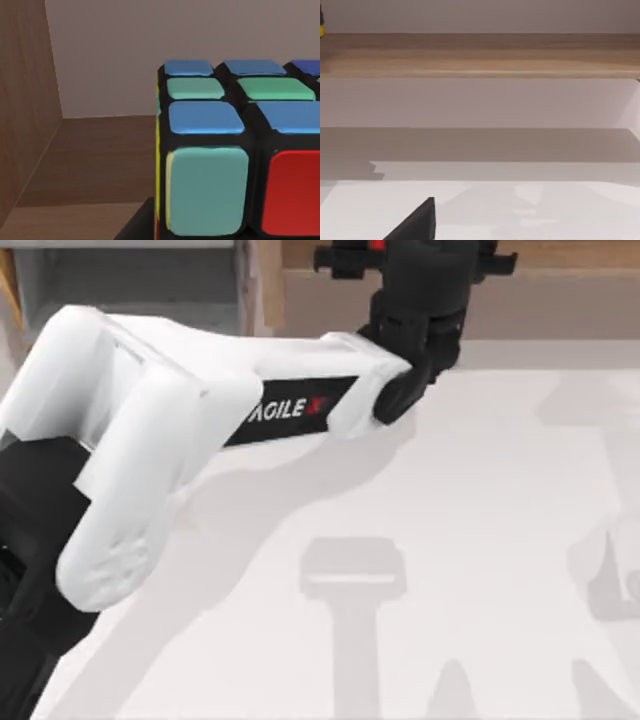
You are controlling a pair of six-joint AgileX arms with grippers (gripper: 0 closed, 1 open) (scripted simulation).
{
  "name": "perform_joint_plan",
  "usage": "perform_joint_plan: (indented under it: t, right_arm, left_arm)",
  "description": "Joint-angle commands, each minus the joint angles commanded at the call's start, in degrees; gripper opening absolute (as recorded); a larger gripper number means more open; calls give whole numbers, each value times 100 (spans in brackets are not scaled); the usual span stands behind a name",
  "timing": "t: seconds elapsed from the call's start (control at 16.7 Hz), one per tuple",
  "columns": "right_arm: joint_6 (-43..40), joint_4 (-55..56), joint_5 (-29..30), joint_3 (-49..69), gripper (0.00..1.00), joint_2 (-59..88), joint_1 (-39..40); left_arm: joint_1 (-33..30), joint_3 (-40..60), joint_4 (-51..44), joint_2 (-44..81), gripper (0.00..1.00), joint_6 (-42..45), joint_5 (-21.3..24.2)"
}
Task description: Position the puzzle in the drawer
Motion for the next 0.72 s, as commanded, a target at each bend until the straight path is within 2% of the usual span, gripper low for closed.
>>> perform_joint_plan:
  t: [0.36,0.72]
  right_arm:
    - [0,0,0,0,100,0,0]
    - [0,0,0,0,100,0,0]
  left_arm:
    - [-321,582,-1351,-140,0,507,653]
    - [-931,1204,-3359,-397,0,1168,1614]
